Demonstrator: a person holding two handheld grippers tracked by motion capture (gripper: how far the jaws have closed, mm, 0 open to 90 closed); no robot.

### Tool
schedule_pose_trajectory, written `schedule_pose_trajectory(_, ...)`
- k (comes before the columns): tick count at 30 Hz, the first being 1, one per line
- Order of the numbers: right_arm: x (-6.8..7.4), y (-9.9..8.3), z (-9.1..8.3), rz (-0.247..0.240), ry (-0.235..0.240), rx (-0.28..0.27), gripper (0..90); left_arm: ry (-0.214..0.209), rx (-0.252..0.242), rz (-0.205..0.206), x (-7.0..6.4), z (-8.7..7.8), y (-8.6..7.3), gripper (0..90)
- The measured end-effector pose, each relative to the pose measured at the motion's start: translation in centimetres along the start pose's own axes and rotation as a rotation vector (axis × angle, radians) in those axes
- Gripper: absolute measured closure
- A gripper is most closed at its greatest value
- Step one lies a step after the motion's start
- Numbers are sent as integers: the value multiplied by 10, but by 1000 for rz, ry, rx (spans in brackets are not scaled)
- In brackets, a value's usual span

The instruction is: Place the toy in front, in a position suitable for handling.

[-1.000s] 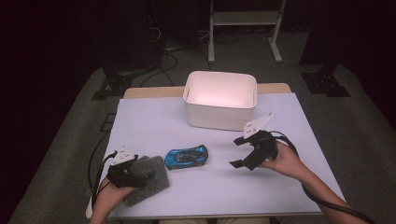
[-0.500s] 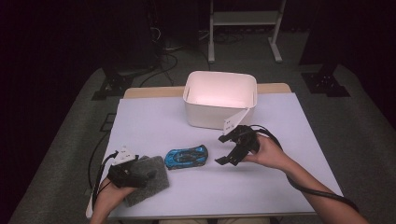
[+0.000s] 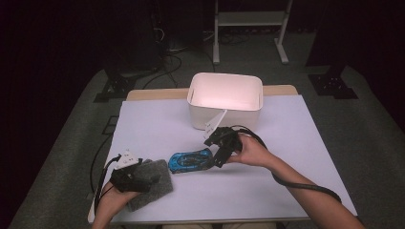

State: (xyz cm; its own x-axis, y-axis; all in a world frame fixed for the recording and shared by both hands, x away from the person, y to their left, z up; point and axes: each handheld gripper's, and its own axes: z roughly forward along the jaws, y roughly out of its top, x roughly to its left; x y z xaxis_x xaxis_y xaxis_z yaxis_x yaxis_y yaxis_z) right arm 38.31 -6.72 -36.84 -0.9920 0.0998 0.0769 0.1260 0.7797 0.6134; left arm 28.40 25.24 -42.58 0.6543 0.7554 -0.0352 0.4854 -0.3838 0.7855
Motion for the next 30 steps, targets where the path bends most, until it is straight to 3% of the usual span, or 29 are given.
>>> schedule_pose_trajectory(14, -10, 25, 40, -47, 40, 53, 128, -7, -8, -3, 1, -1, 0, 51)
schedule_pose_trajectory(30, -19, 29, 72, -63, 53, 104, 128, -11, -5, 0, 1, -2, 1, 51)
